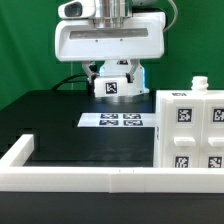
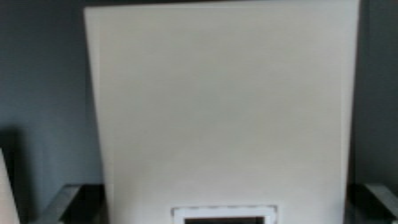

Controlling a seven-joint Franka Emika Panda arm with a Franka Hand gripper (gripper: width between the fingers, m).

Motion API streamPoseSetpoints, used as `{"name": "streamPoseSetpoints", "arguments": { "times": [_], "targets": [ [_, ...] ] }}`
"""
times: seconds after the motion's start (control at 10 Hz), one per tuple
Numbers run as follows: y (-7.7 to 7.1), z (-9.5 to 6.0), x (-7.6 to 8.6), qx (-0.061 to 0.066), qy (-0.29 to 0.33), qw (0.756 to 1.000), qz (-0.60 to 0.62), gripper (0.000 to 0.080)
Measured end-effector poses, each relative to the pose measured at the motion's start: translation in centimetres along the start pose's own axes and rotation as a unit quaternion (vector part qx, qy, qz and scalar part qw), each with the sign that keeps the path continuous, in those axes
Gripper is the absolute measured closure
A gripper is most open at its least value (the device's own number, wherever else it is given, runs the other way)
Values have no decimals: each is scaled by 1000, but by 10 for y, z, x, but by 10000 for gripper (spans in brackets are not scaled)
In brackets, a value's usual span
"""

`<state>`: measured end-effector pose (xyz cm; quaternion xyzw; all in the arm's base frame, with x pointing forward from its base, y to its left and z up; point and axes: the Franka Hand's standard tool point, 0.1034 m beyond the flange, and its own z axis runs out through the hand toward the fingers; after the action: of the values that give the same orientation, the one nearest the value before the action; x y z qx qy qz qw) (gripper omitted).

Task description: Assemble cabinet

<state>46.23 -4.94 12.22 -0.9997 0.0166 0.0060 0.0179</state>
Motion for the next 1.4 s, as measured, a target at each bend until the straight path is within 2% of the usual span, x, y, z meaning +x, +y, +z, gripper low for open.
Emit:
{"name": "streamPoseSetpoints", "arguments": {
  "times": [0.1,0.2,0.3,0.5,0.6,0.7,0.8,1.4],
  "targets": [
    [-6,-4,5,1,2,1000,3,238],
    [-22,-21,19,10,-14,1000,10,238],
    [-46,-41,40,12,-13,999,47,238],
    [-86,-55,57,12,-21,993,112,238],
    [-110,-63,71,12,-21,990,141,238],
    [-128,-65,87,11,-18,989,147,237],
    [-134,-62,94,9,-19,989,144,237],
    [-134,-58,93,8,-22,990,142,236]
  ]
}}
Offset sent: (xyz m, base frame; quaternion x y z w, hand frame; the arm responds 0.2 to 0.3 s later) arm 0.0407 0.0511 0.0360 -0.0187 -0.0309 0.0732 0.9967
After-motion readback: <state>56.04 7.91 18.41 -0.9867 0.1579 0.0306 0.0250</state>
